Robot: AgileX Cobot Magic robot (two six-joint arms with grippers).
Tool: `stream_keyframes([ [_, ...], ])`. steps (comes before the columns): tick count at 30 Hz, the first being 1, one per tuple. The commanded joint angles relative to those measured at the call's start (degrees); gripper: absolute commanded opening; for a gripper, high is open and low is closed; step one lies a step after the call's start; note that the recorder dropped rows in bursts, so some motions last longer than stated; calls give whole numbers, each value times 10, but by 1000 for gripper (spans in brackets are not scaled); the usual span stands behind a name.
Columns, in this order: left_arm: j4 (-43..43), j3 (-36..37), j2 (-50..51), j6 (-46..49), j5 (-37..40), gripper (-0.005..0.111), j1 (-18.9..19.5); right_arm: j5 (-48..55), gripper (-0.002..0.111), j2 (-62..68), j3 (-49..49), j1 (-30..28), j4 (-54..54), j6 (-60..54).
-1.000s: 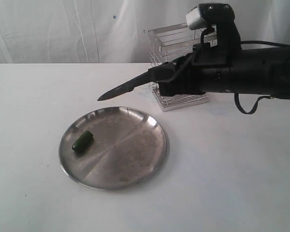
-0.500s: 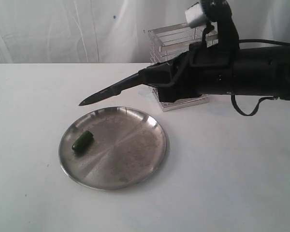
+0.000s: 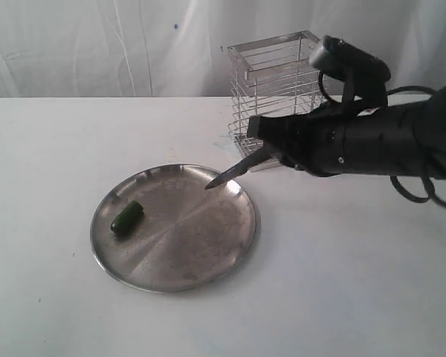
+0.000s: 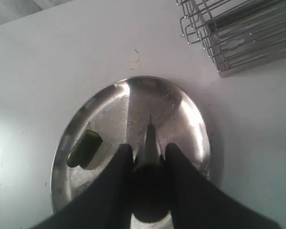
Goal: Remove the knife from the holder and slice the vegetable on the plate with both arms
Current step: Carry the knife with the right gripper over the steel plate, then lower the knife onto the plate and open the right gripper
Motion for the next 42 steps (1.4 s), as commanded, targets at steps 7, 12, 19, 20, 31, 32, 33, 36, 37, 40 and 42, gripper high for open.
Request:
stream_keyframes([
  [7,-3,2,-3,1,0,0,-3,-564,0,16,216,114,-485,774],
  [12,-3,2,-3,1,0,0,-3,-692,0,95,275,116,-488,856],
  [19,-3,2,-3,1,0,0,-3,-767,0,159,286,116,-499,884],
  [20,-3,2,-3,1,0,0,-3,-773,0,162,286,116,-499,884],
  [31,-3,2,-3,1,0,0,-3,-773,0,232,286,116,-494,895],
  [32,-3,2,-3,1,0,0,-3,-773,0,239,286,116,-494,895],
  [33,-3,2,-3,1,0,0,-3,-773,0,247,286,116,-494,895],
  [36,-3,2,-3,1,0,0,-3,-773,0,272,286,116,-488,903],
  [37,-3,2,-3,1,0,0,-3,-773,0,279,286,116,-489,914],
  [40,-3,2,-3,1,0,0,-3,-773,0,293,286,116,-499,918],
  [42,-3,2,-3,1,0,0,-3,-773,0,295,286,116,-499,918],
])
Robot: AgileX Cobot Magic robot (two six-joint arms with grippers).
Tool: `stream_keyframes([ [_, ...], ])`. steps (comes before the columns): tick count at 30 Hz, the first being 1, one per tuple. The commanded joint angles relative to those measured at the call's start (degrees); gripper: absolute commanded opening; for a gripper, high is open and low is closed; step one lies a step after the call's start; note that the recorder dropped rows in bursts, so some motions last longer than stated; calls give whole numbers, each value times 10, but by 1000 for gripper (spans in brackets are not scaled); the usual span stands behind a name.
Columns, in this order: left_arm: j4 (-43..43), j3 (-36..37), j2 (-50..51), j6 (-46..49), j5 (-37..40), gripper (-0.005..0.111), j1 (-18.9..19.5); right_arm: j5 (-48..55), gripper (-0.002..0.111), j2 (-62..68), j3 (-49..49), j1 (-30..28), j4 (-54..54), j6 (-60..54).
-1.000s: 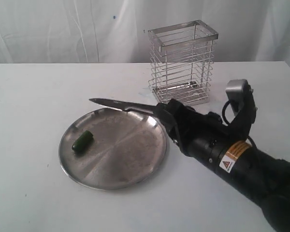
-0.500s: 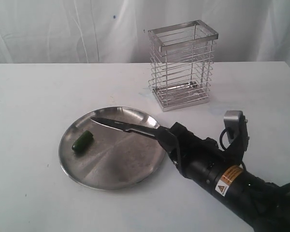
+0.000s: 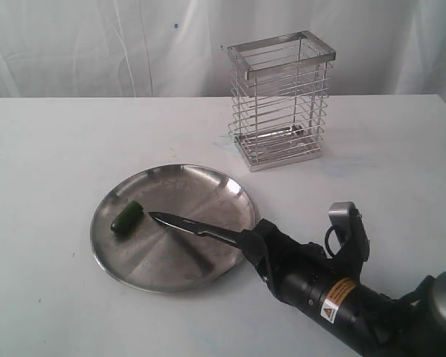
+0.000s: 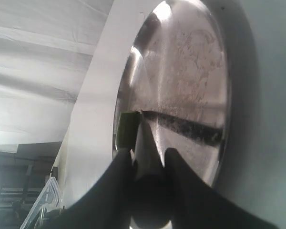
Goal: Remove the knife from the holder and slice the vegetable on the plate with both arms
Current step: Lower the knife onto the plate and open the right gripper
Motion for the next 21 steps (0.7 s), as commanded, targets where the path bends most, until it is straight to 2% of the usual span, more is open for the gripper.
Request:
stream_keyframes([
  [1,-3,2,-3,1,0,0,-3,-1,0,10,3,1,-3,2],
  [5,-3,2,-3,1,0,0,-3,-1,0,10,2,1,-3,2],
  [9,-3,2,-3,1,0,0,-3,43,1,10,1,1,14,9],
  [21,-3,2,-3,1,0,0,-3,82,37,10,1,1,14,9],
])
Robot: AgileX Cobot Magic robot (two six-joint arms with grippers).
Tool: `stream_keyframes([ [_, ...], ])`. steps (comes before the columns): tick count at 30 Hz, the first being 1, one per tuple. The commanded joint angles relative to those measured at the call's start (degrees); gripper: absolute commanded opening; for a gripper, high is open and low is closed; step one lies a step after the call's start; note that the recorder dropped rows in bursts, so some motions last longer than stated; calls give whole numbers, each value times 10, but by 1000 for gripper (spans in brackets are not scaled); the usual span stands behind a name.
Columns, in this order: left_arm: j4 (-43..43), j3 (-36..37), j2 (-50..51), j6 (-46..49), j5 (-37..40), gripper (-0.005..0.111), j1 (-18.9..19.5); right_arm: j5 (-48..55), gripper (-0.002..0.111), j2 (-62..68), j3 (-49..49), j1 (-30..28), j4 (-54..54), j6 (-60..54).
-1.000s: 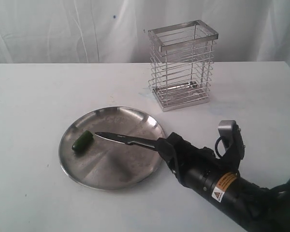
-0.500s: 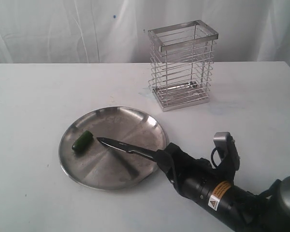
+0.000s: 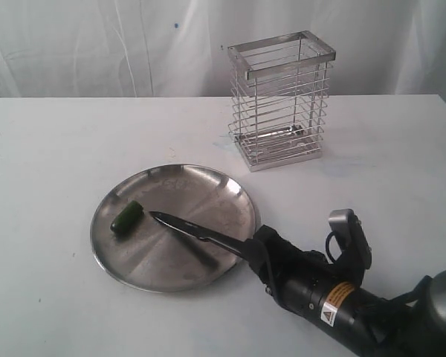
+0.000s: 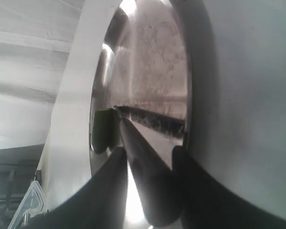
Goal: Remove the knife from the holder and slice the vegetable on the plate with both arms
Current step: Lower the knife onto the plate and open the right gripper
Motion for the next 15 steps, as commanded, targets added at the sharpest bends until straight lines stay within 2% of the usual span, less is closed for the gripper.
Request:
stream_keyframes([
  [1,-3,2,-3,1,0,0,-3,46,39,3,2,1,4,-5],
  [7,-3,2,-3,1,0,0,-3,51,44,3,2,1,4,-5],
  [15,-3,2,-3,1,0,0,-3,67,55,-8,3,0,-52,30],
])
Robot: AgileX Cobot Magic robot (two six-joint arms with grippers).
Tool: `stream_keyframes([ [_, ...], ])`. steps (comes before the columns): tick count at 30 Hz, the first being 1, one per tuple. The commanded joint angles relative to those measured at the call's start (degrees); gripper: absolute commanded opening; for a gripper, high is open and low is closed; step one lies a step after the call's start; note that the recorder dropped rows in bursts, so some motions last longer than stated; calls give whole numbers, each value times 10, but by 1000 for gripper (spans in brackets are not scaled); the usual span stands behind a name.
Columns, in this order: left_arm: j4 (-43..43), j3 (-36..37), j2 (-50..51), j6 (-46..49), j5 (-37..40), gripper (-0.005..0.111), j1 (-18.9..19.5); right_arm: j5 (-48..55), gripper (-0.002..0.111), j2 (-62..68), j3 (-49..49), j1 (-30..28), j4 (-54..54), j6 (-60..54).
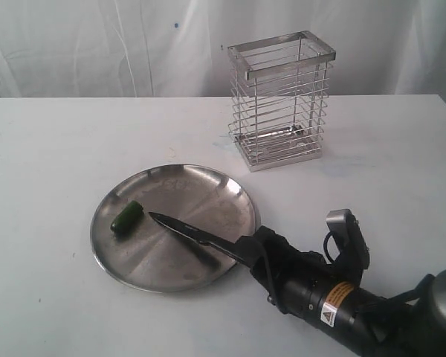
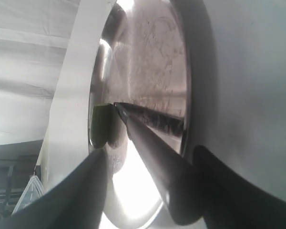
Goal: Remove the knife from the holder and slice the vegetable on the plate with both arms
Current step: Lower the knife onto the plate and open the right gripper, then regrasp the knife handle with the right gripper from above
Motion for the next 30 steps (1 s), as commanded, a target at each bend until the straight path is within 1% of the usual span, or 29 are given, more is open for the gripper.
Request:
stream_keyframes([
  [1,-3,2,-3,1,0,0,-3,70,56,-11,3,0,-33,15],
  [4,-3,2,-3,1,0,0,-3,127,57,-36,3,0,-35,-22],
  [8,-3,2,-3,1,0,0,-3,212,57,-85,3,0,-27,-124],
  [15,-3,2,-3,1,0,0,-3,310,57,-160,3,0,55,-242],
  [17,-3,2,-3,1,0,0,-3,338,57,-176,3,-3,94,-303],
  [19,-3,2,-3,1,0,0,-3,371,57,-191,2,-13,105,-348],
  [22,-3,2,-3,1,0,0,-3,483,57,-228,-24,-48,75,-354],
  [25,-3,2,-3,1,0,0,-3,642,57,-263,-86,-88,-33,-354],
  [26,-3,2,-3,1,0,0,-3,720,57,-273,-123,-103,-62,-359],
  [27,-3,2,-3,1,0,0,-3,774,57,-277,-150,-112,-78,-373],
  [30,-3,2,-3,1,0,0,-3,940,57,-278,-248,-142,-60,-523],
])
